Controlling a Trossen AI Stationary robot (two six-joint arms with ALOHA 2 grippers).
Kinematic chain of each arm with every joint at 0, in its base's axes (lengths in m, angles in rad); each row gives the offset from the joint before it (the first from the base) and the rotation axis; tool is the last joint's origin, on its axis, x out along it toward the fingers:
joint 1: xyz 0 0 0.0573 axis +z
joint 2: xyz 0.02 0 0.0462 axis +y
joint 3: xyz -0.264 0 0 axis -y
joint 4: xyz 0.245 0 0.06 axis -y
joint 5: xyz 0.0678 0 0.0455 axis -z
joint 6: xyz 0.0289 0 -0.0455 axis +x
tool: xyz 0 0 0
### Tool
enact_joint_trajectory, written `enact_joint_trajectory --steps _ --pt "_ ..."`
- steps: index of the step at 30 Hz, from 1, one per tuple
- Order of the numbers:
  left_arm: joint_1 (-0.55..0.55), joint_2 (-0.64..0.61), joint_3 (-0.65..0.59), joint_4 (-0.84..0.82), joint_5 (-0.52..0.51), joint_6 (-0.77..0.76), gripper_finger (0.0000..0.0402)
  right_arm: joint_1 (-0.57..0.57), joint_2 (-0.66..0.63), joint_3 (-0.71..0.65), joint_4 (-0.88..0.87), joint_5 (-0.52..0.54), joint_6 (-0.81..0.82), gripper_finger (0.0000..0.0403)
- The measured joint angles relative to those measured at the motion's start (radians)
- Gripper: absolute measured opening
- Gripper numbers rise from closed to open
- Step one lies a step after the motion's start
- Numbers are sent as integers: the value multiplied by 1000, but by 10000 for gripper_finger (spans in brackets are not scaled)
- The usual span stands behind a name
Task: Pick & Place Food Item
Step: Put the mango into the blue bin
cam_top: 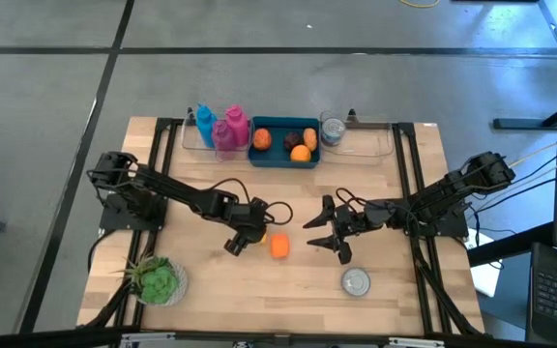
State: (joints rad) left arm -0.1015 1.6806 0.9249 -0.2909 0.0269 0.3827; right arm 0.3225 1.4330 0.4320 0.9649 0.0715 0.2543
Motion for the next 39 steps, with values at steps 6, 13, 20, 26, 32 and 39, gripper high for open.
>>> enact_joint_trajectory --steps 6,13,20,26,32,39 --pt "6 1 0 -8 0 3 253 0 0 0 0 0 0 224" --pt "6 2 -1 -27 0 -1 175 0 0 0 0 0 0 224" --pt "6 2 -1 -27 0 -3 119 0 0 0 0 0 0 224" --pt "6 2 -2 -21 -1 -14 159 0 0 0 0 0 0 224" --pt "5 1 -2 -21 -8 -72 216 0 0 0 0 -1 0 224" --pt "-33 -53 18 -47 -11 -100 269 0 0 0 0 -1 0 224"
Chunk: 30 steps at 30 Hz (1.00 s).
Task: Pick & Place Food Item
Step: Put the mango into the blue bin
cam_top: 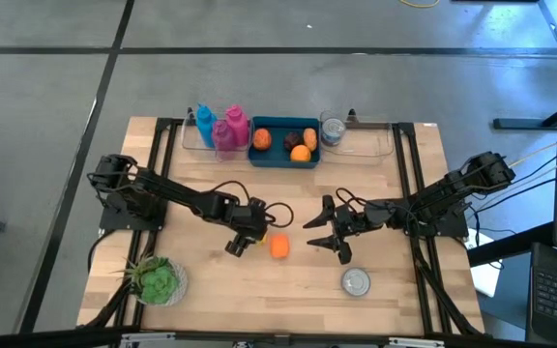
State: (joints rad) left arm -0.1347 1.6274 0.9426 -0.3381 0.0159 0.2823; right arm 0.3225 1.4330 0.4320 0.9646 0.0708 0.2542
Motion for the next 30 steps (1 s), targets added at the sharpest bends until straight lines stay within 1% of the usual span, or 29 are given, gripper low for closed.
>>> enact_joint_trajectory --steps 3,7,9,13,15,21,23,25,30 --pt "-18 -28 32 -73 3 -21 284 0 0 0 0 0 0 224" --pt "-25 -41 104 -176 -49 -71 297 0 0 0 0 0 0 224" --pt "-20 -40 112 -209 -54 -89 302 0 0 0 0 0 0 224" --pt "-7 -40 112 -204 -50 -92 306 0 0 0 0 -4 1 224" --pt "-6 -40 112 -201 -30 -90 306 0 0 0 0 -8 7 224" --pt "-10 -18 114 -187 130 -89 306 0 0 0 0 -8 8 224" --pt "-16 -16 114 -199 150 -89 306 0 0 0 0 -8 8 224" --pt "-21 -16 114 -196 147 -79 306 0 0 0 -6 -8 8 224" --pt "-22 19 114 -197 83 -5 306 0 0 0 -7 -8 8 224"
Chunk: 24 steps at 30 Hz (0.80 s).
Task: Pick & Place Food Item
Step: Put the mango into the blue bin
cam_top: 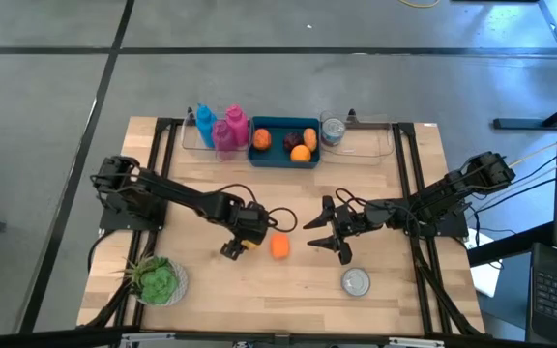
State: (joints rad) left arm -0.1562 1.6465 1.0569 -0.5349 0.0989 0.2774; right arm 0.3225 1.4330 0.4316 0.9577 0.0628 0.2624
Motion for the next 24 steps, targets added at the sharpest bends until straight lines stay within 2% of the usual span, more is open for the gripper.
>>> enact_joint_trajectory --steps 4,13,20,24 --pt "0 48 0 -16 -11 47 306 0 0 0 0 -3 18 224" --pt "1 131 6 -39 -11 49 306 3 0 0 -9 -2 13 224" --pt "3 117 3 -39 -25 41 304 3 0 0 -12 1 6 224" --pt "2 104 1 -38 -27 41 276 3 0 0 -12 1 6 224"
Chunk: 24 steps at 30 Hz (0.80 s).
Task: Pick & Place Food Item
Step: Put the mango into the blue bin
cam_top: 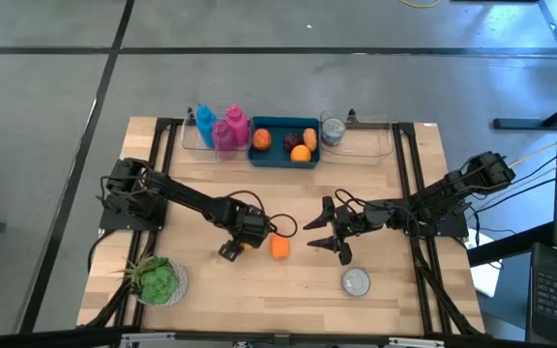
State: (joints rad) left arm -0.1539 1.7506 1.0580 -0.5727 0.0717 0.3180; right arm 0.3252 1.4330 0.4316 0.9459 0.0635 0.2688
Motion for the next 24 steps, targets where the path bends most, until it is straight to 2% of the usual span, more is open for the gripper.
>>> enact_joint_trajectory --steps 9,17,24 --pt "0 -7 1 -8 2 -28 175 0 0 0 0 0 1 224" --pt "1 -68 85 -97 -9 -96 169 0 0 0 1 0 1 224" --pt "8 -206 190 -187 -72 -105 169 -1 0 0 1 0 -15 224"
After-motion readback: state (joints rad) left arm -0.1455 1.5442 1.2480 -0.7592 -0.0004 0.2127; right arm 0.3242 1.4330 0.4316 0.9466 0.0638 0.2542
